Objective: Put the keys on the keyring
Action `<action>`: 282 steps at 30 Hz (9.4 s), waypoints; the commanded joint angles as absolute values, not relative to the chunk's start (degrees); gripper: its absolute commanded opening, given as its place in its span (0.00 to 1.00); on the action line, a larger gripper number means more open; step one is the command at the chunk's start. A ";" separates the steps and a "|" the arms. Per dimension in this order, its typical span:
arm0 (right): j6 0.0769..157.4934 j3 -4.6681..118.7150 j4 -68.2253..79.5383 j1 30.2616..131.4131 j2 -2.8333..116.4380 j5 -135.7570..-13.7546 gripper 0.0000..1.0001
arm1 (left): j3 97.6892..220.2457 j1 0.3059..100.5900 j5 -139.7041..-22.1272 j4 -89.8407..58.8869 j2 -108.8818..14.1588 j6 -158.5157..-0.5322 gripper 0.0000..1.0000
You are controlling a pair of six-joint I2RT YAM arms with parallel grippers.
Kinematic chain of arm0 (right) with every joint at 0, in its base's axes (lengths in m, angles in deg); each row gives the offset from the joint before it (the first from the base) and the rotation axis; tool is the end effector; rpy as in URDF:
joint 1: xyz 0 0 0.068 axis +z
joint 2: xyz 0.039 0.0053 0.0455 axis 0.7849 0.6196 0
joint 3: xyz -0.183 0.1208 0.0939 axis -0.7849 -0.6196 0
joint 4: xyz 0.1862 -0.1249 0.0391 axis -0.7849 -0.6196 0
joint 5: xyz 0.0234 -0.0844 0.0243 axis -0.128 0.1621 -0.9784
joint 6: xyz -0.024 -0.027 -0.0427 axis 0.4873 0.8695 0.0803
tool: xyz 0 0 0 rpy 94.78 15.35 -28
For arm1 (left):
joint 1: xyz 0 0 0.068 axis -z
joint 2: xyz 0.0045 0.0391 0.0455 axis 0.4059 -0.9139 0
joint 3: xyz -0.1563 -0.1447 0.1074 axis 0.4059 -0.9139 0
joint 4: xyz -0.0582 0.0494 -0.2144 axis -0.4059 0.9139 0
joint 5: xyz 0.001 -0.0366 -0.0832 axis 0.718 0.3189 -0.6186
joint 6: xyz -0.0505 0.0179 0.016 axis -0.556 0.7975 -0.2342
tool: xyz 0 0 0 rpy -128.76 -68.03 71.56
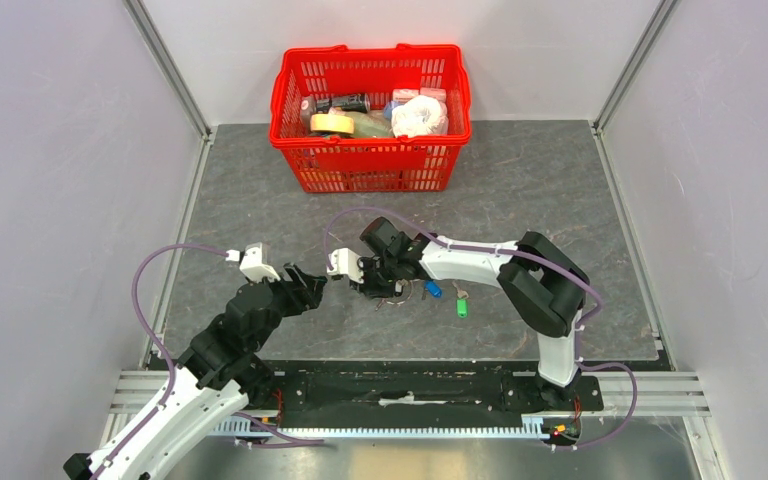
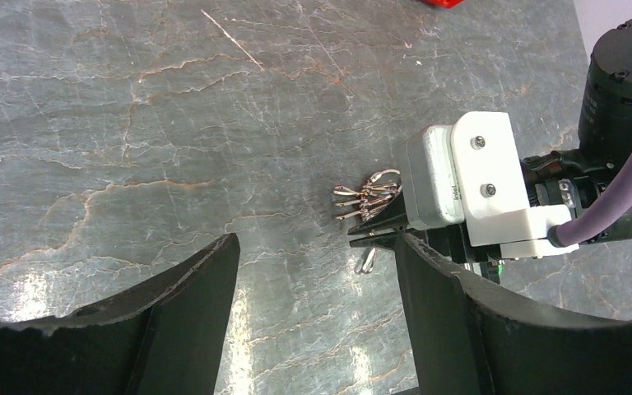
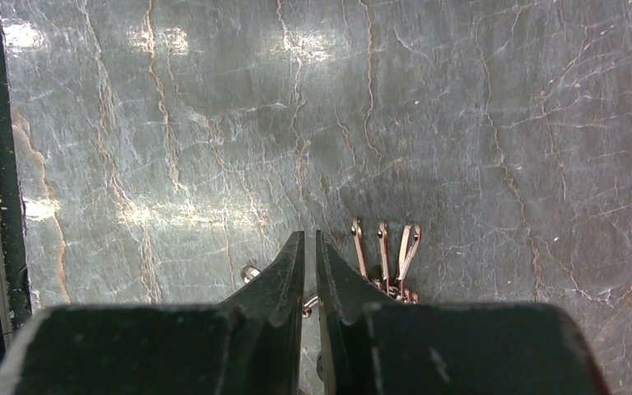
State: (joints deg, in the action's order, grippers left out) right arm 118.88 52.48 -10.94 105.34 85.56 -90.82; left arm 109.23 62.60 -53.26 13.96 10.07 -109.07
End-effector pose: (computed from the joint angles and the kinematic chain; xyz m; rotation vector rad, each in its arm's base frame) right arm 0.2004 0.2981 0.1540 -1.8736 1.7393 0.6651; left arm 0.0921 -0.0572 0.2172 -0.2671 1.9740 -0.5827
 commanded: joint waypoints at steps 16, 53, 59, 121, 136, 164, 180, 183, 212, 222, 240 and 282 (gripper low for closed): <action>119.26 55.40 -9.34 105.61 88.40 -90.71 0.00 | 109.25 62.71 -52.09 12.38 9.50 -109.08 0.76; 119.68 56.25 -7.62 104.11 86.75 -89.80 0.34 | 109.01 62.71 -52.00 12.29 9.85 -109.01 0.77; 119.57 56.12 -7.46 103.78 87.66 -90.04 0.34 | 108.94 62.69 -51.87 12.20 9.76 -109.12 0.77; 116.28 50.85 -8.29 103.70 74.19 -91.24 0.00 | 108.99 62.71 -58.05 9.28 10.37 -107.94 0.77; 106.31 42.37 -0.80 103.69 53.14 -97.35 0.00 | 110.49 62.80 -77.86 -1.77 9.61 -109.25 0.77; 67.30 51.07 -6.36 104.48 41.86 -78.14 0.00 | 117.25 62.69 -104.51 -26.73 6.42 -117.67 0.77; 49.72 55.06 -1.15 104.46 46.65 -61.79 0.00 | 114.80 62.80 -101.24 -39.90 0.68 -129.29 0.78; 46.36 54.89 1.78 104.48 46.80 -60.99 0.00 | 113.07 62.79 -99.70 -42.89 -1.50 -130.48 0.78; 31.54 52.06 13.51 105.58 46.39 -64.57 0.00 | 106.05 62.80 -83.03 -58.87 -5.14 -137.50 0.77; 31.59 51.53 15.30 107.15 47.09 -65.18 0.00 | 105.96 62.84 -80.47 -61.72 -7.30 -139.31 0.76; 32.17 48.98 16.42 108.57 45.86 -66.94 0.00 | 107.79 62.80 -79.42 -61.01 -7.29 -138.57 0.65; 52.99 41.12 2.92 109.11 35.79 -59.05 0.48 | 109.16 62.79 -76.62 -33.45 1.30 -146.83 0.02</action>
State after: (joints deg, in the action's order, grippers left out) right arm 45.35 41.86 6.96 108.99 38.09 -63.24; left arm 106.76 62.93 -78.57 -42.50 -0.49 -142.33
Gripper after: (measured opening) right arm 0.464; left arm 0.037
